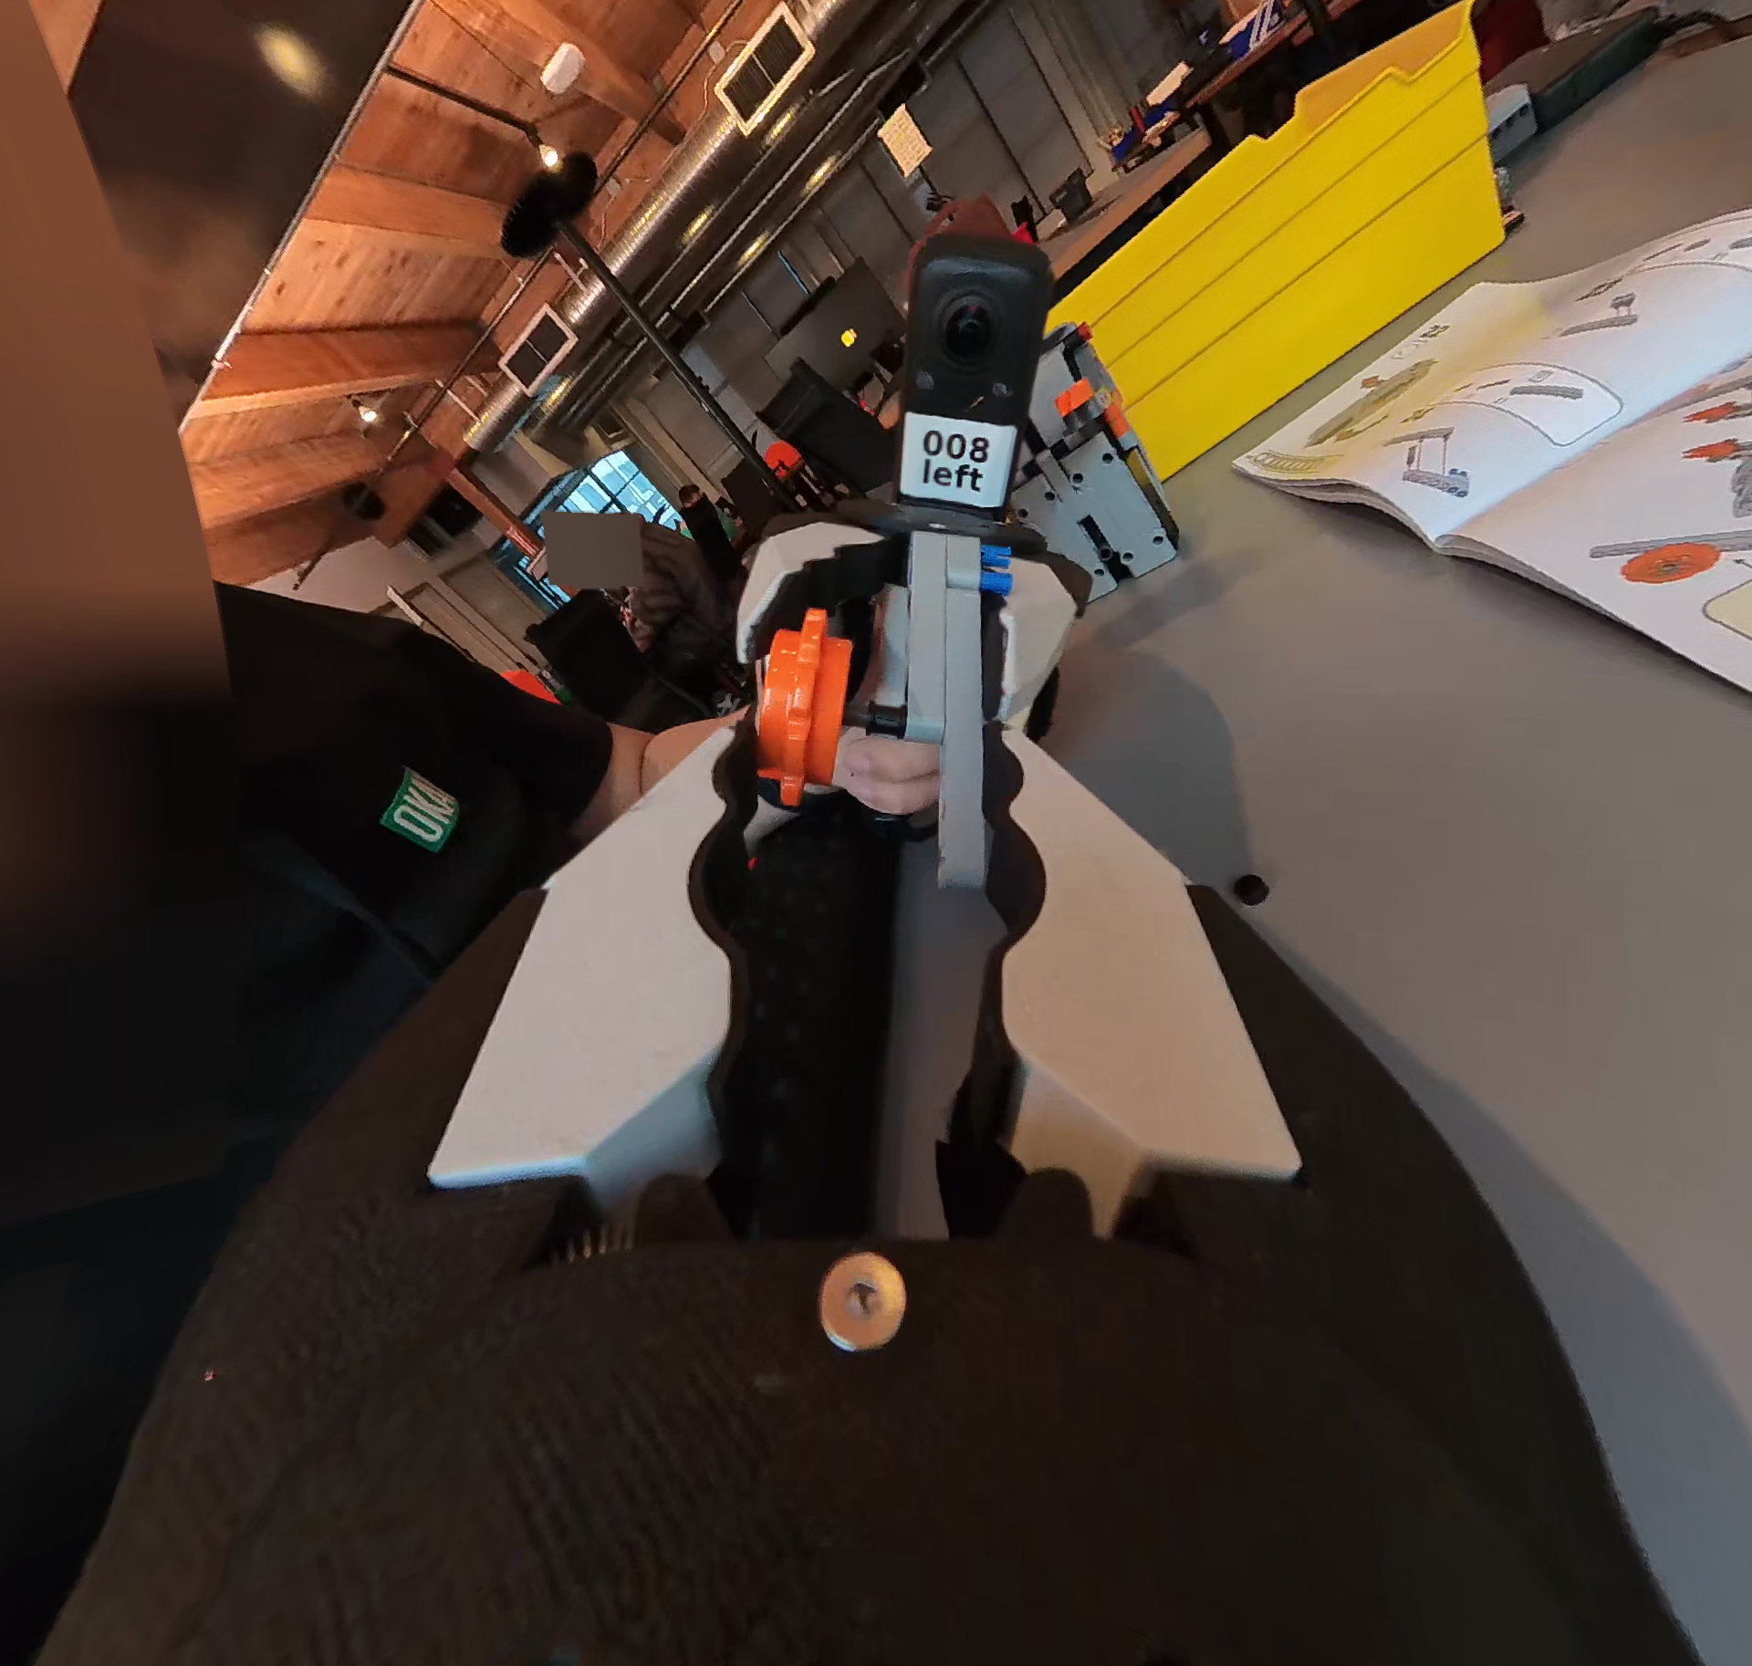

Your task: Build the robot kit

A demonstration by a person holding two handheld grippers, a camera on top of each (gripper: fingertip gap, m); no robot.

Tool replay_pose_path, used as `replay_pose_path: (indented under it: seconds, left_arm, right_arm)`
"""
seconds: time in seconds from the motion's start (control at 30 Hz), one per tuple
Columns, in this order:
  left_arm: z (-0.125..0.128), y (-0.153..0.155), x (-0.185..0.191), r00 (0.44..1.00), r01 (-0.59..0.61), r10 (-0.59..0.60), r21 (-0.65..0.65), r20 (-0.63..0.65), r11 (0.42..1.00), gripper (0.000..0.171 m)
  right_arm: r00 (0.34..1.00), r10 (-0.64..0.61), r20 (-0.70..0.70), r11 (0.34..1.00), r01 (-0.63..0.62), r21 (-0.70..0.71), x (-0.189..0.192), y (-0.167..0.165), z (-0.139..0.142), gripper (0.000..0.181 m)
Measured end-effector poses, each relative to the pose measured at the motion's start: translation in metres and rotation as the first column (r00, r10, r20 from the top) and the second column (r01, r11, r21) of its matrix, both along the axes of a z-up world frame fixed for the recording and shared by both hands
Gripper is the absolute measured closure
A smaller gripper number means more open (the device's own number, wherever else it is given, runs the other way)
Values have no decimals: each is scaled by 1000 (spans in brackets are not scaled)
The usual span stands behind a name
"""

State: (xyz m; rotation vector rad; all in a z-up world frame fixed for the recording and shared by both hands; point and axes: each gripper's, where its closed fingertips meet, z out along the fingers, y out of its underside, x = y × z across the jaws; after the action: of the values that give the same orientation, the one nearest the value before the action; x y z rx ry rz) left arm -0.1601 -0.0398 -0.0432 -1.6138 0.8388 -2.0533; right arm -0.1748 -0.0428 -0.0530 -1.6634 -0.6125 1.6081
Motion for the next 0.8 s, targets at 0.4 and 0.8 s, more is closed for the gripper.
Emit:
replay_pose_path:
  seconds: [0.4,0.8]
  left_arm:
    - [-8,9,2,1000,3,-5,-129,-15,992,120]
    - [-17,15,2,999,-18,11,-161,-45,987,128]
  right_arm:
    - [987,-1,-160,963,-42,-265,7,11,-3,137]
    - [989,-93,-118,971,64,-229,12,24,-8,136]
